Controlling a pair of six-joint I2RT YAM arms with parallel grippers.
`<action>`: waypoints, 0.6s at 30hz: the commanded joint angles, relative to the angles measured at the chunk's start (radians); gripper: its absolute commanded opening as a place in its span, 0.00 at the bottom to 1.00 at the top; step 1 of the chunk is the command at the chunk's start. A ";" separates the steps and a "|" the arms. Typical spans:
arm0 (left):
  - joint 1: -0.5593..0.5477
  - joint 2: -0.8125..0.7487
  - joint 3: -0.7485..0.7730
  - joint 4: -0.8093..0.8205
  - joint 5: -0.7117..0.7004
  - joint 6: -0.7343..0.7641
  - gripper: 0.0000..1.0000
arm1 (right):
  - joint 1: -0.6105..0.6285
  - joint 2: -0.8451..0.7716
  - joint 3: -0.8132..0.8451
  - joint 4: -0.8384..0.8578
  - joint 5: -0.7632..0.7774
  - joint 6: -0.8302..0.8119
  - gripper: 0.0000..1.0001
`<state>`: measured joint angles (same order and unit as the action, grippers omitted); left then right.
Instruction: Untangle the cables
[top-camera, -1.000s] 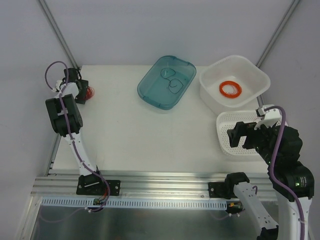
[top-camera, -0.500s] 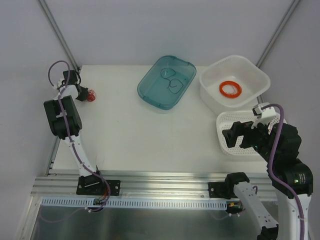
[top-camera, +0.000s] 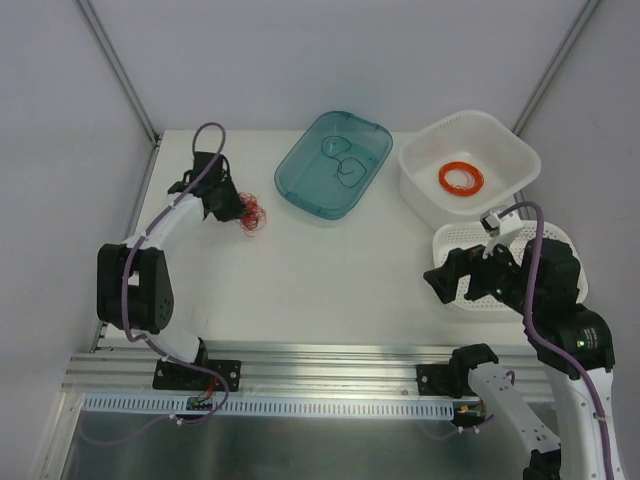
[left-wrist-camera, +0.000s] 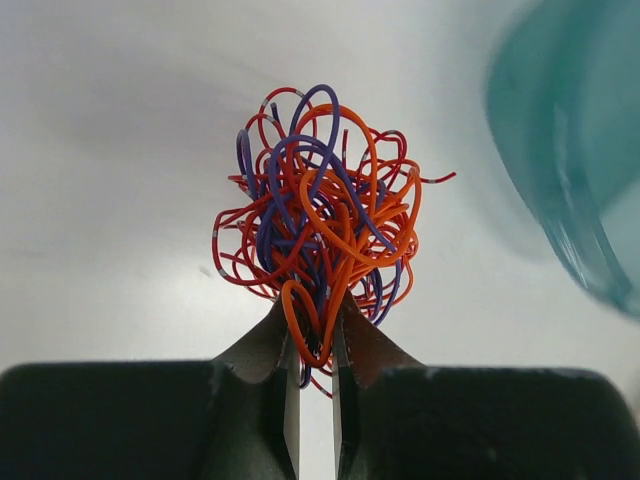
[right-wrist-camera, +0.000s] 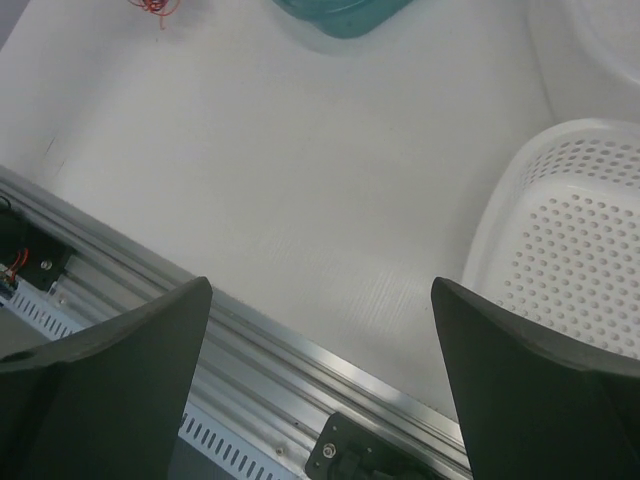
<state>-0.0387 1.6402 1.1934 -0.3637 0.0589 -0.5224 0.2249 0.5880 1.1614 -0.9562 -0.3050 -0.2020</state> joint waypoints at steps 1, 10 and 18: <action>-0.122 -0.111 -0.069 -0.064 0.097 0.076 0.00 | 0.040 0.024 -0.029 -0.024 -0.063 0.012 0.97; -0.503 -0.224 -0.135 -0.070 0.124 0.111 0.14 | 0.160 0.013 -0.149 -0.018 -0.098 0.050 0.97; -0.546 -0.224 -0.189 -0.070 0.047 0.085 0.47 | 0.209 0.131 -0.249 0.178 -0.095 0.196 0.97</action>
<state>-0.5880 1.4570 1.0260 -0.4309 0.1535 -0.4248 0.4046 0.6666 0.9260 -0.9138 -0.3862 -0.0910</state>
